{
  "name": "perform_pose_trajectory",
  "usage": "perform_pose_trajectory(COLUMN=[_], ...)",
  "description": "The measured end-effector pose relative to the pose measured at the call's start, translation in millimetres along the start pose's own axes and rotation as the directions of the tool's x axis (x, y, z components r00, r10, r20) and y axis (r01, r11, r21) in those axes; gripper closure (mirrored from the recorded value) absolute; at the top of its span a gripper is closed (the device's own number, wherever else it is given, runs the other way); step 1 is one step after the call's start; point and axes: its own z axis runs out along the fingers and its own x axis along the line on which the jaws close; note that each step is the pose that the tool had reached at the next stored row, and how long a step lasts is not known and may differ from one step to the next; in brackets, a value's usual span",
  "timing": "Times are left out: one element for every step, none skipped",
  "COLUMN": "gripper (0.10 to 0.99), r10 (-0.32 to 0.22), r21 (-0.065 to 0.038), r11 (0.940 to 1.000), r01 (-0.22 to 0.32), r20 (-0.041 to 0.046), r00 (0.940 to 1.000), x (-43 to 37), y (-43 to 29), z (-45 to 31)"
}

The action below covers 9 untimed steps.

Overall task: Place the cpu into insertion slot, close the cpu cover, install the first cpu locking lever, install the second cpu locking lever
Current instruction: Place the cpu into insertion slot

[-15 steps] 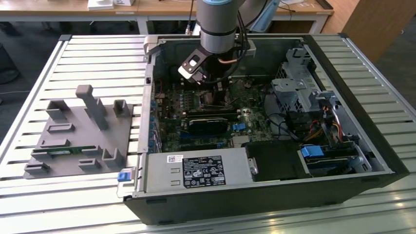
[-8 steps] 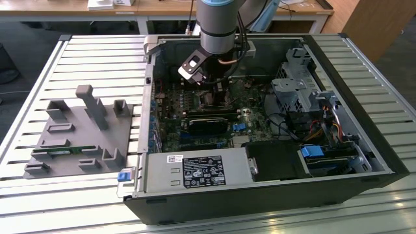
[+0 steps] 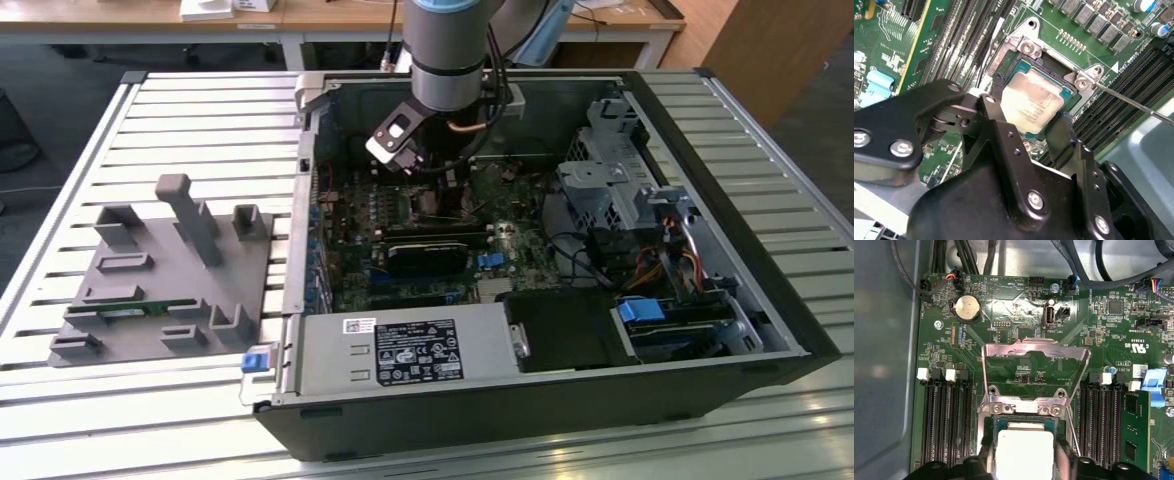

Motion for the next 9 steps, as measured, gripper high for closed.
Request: perform_pose_trajectory(gripper=[0.471, 0.471, 0.471, 0.471, 0.471, 0.471, 0.471, 0.471, 0.471], r10=[0.000, 0.000, 0.000, 0.000, 0.000, 0.000, 0.000, 0.000, 0.000], r21=[0.000, 0.000, 0.000, 0.000, 0.000, 0.000, 0.000, 0.000, 0.000], r11=[1.0000, 1.0000, 1.0000, 1.0000, 1.0000, 1.0000, 1.0000, 1.0000, 1.0000], r01=[0.000, 0.000, 0.000, 0.000, 0.000, 0.000, 0.000, 0.000, 0.000], r20=[0.0001, 0.0002, 0.0003, 0.0003, 0.0003, 0.0003, 0.0003, 0.0003, 0.0004], r00=[1.0000, 1.0000, 1.0000, 1.0000, 1.0000, 1.0000, 1.0000, 1.0000, 1.0000], x=[0.0, -0.1, -0.1, -0.1, -0.1, -0.1, -0.1, 0.0, 0.0], y=[0.0, 0.0, 0.0, 0.0, 0.0, 0.0, 0.0, 0.0, 0.0], z=[0.0, -0.1, -0.1, 0.0, 0.0, 0.0, 0.0, -0.3, -1.0])
